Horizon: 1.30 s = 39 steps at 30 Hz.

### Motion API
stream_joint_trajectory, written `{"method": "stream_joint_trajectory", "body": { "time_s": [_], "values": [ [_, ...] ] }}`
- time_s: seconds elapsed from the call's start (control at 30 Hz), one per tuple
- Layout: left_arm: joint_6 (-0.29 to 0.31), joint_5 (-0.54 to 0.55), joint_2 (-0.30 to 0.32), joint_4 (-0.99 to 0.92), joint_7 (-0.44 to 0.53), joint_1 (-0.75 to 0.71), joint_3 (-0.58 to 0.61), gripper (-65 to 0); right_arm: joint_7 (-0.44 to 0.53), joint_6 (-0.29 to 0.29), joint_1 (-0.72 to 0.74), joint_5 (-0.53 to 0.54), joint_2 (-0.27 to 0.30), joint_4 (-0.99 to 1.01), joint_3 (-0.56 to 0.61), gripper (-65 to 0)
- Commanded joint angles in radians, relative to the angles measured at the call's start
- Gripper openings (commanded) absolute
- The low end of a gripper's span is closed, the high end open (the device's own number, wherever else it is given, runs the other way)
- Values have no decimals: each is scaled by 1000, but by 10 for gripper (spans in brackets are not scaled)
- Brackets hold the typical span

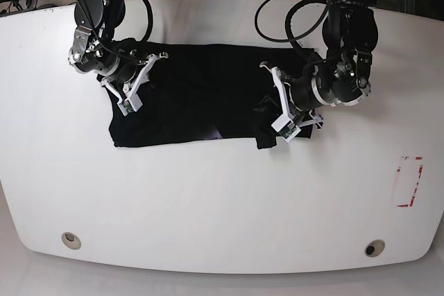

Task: Fold the T-shirt properly
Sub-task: 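Fold the shirt end with the left gripper toward the right gripper, then release the right gripper and regrasp the shirt's other end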

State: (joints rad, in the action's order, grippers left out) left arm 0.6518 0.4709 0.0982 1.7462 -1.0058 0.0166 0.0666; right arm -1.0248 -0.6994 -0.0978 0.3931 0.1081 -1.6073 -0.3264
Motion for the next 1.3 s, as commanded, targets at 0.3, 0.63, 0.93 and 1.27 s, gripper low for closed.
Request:
{"method": "stream_joint_trajectory", "body": {
  "time_s": [0.3,0.63,0.93,1.27],
  "values": [
    [1,27,-53,31,-21,61,163,-318,-18,1,5,-13,6,-8,-1,-626],
    [1,22,-36,130,-49,73,22,-318,-18,1,7,-12,6,-9,-1,-626],
    [1,21,67,44,-49,27,-153,-453,-18,1,14,-10,6,-11,-1,-626],
    [1,21,88,-147,58,-10,-170,-618,-50,1,34,-9,3,-100,2,-545]
  ]
}}
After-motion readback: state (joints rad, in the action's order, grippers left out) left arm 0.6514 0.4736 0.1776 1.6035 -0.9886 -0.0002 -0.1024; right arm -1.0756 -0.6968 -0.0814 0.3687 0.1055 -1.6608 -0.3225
